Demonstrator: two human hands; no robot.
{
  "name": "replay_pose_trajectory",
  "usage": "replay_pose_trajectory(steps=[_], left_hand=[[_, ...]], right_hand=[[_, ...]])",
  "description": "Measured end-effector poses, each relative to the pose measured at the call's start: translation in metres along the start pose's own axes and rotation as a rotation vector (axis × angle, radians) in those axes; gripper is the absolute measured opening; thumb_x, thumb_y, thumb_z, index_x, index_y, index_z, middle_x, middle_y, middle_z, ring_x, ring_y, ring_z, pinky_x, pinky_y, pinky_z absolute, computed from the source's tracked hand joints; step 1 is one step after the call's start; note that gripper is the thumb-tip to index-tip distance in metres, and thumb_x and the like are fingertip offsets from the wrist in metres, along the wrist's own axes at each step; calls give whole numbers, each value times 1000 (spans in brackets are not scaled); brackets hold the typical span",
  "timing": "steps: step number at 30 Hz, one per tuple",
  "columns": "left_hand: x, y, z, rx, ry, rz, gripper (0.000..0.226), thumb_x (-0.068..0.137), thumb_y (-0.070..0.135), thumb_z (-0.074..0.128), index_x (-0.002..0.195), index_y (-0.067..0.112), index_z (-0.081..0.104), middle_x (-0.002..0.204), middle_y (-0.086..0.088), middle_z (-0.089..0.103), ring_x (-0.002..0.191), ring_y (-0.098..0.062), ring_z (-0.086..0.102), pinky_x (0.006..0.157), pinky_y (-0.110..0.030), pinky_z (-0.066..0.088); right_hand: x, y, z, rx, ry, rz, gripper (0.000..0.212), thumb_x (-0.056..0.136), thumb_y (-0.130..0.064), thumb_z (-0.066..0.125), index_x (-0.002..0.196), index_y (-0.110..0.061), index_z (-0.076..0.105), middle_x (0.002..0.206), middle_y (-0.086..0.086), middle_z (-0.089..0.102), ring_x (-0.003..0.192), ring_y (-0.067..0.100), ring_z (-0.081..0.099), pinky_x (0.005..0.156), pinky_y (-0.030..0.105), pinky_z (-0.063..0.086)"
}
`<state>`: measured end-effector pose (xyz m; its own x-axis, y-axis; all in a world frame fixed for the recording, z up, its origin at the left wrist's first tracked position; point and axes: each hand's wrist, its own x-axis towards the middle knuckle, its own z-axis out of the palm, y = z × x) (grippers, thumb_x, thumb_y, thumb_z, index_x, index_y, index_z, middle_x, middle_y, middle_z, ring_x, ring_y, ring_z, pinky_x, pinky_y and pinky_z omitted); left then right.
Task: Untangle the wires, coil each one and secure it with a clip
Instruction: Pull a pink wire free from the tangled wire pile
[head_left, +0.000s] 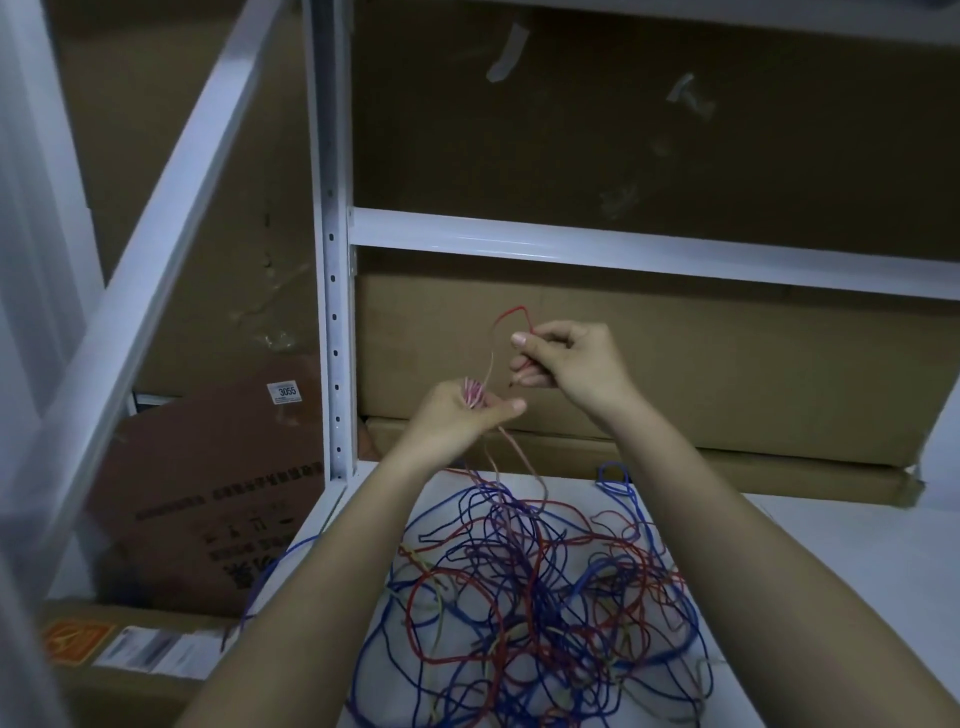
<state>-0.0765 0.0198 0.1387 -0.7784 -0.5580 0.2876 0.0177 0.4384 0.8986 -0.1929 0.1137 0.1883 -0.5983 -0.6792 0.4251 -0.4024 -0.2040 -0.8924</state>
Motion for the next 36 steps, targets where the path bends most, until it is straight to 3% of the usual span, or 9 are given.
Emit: replay_pose_trajectory(steps=[5, 8, 11, 14, 19, 24, 27, 31, 36], left_hand=[[8, -7, -9, 0, 111, -67, 6, 94, 13, 57, 90, 14, 62, 93, -8, 63, 86, -18, 59, 78, -30, 45], [18, -13, -21, 79, 249, -66, 7, 94, 11, 55, 91, 13, 62, 91, -10, 64, 87, -25, 59, 77, -32, 47], [24, -21, -31, 385, 353, -35, 8, 94, 14, 54, 88, 8, 56, 81, -6, 58, 78, -28, 57, 66, -35, 44], [27, -28, -34, 507, 336, -9, 12, 91, 17, 58, 86, 8, 53, 82, -8, 59, 79, -28, 58, 69, -40, 49], [23, -30, -31, 391, 199, -20, 36, 89, 36, 66, 78, 8, 44, 72, -6, 45, 65, -17, 42, 57, -31, 30], [13, -29, -33, 216, 55, 40, 37, 90, 45, 59, 71, 17, 45, 68, 1, 45, 65, -12, 43, 64, -30, 32], [3, -16, -28, 42, -124, 78, 34, 93, 42, 53, 67, 21, 53, 56, 9, 44, 55, -10, 42, 64, -23, 35], [-5, -9, -25, -515, -364, 124, 40, 91, 45, 48, 68, 13, 47, 43, 8, 26, 39, -12, 23, 45, -16, 28], [5, -2, -30, -1029, -156, 141, 33, 99, 30, 32, 78, 9, 47, 47, 6, 33, 43, -8, 29, 50, -21, 29]], right_hand=[[2, 0, -18, 31, 166, -79, 13, 95, -15, 57, 97, -10, 68, 53, -11, 54, 49, 4, 57, 57, 17, 50], [4, 2, -29, 195, 198, -8, 17, 97, -21, 54, 101, -12, 68, 52, -8, 44, 44, 6, 39, 47, 19, 44], [6, 7, -40, -355, 297, -202, 23, 92, -25, 62, 107, -10, 72, 92, 5, 71, 74, 5, 60, 68, 19, 49], [7, 15, -50, -1066, 328, -373, 30, 93, -41, 56, 108, -21, 73, 94, 4, 70, 89, 24, 61, 68, 31, 45], [14, 33, -49, -1153, 263, -389, 30, 97, -40, 50, 105, -18, 70, 95, 9, 67, 93, 30, 52, 75, 35, 35], [12, 27, -40, -921, 507, -461, 33, 96, -39, 51, 90, -11, 66, 78, 8, 66, 77, 21, 42, 69, 30, 26], [15, 20, -32, -895, 540, -401, 38, 97, -44, 47, 91, -11, 65, 71, 11, 62, 76, 29, 51, 64, 31, 29], [16, 27, -22, -1098, 293, -139, 44, 98, -51, 38, 101, -17, 65, 72, 5, 62, 60, 18, 46, 54, 26, 28], [-13, 65, 4, -1062, -134, -106, 41, 97, -51, 40, 109, -23, 68, 66, -5, 58, 61, 14, 52, 56, 27, 44]])
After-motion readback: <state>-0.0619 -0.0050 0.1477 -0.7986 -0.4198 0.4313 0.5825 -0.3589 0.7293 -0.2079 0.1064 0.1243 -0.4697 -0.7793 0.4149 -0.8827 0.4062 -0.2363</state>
